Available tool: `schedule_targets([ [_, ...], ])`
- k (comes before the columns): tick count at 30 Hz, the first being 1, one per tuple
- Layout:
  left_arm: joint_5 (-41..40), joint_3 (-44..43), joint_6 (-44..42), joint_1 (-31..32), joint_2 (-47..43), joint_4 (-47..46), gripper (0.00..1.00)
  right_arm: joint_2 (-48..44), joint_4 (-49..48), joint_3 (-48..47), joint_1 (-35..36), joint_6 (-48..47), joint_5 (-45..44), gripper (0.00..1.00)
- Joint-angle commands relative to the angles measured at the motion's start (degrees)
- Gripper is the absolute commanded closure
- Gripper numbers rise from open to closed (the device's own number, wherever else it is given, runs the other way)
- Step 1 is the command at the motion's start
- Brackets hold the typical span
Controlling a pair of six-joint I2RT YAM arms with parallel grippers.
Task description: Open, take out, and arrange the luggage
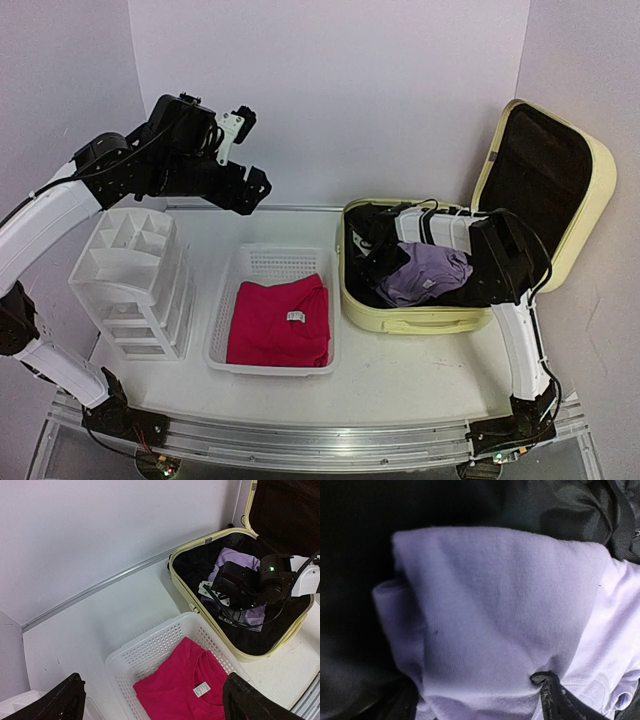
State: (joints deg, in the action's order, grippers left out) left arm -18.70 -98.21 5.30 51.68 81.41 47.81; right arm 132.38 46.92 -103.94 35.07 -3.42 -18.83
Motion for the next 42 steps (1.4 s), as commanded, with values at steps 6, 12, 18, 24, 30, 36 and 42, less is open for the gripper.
schedule_targets([
  [6,-0.11,-1.15,0.72,-0.26,-1.2,-0.01,0.04,-2.44,-3.67,3.21,-0.8,-0.75,0.15,0.44],
  [12,-0.02,-0.95,0.92,-0.24,-1.47,0.17,0.04,-5.86,-3.76,3.48,-1.85,-1.71,0.8,0.55],
  [18,0.41,-0.85,1.4,-0.26,-1.58,0.11,0.05,-8.32,-3.85,4.22,-3.86,-3.01,2.86,0.68],
  [24,0.4,-0.79,1.77,-0.26,-2.02,0.26,0.05,-11.56,-3.85,5.5,-6.34,-3.28,6.24,0.8],
  [30,0.8,-0.61,2.47,-0.26,-2.22,0.35,0.05,-15.16,-3.85,6.71,-9.89,-2.87,15.32,0.78],
  [36,1.76,-0.96,3.11,-0.25,-2.04,0.37,0.05,-16.84,-3.94,7.62,-13.74,-2.02,27.46,0.94],
  [42,2.9,-1.59,5.65,-0.26,-2.32,0.53,0.05,-17.24,-5.13,6.79,-19.34,2.9,44.68,1.0],
])
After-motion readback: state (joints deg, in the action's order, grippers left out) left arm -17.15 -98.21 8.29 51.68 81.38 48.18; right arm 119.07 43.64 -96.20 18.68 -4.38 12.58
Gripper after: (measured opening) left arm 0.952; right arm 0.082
